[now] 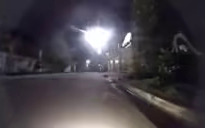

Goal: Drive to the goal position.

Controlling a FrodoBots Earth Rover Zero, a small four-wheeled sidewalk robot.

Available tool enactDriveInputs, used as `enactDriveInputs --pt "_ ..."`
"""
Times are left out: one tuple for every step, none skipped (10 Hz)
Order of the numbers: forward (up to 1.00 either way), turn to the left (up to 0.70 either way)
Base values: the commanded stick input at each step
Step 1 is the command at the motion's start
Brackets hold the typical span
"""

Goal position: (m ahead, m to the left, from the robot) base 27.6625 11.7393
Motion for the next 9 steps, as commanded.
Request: enactDriveInputs --pt "0.70 0.00" --pt "0.70 0.00" --pt "0.70 0.00" --pt "0.70 0.00" --pt "0.70 0.00" --pt "0.70 0.00" --pt "0.70 0.00" --pt "0.70 0.00" --pt "0.70 0.00"
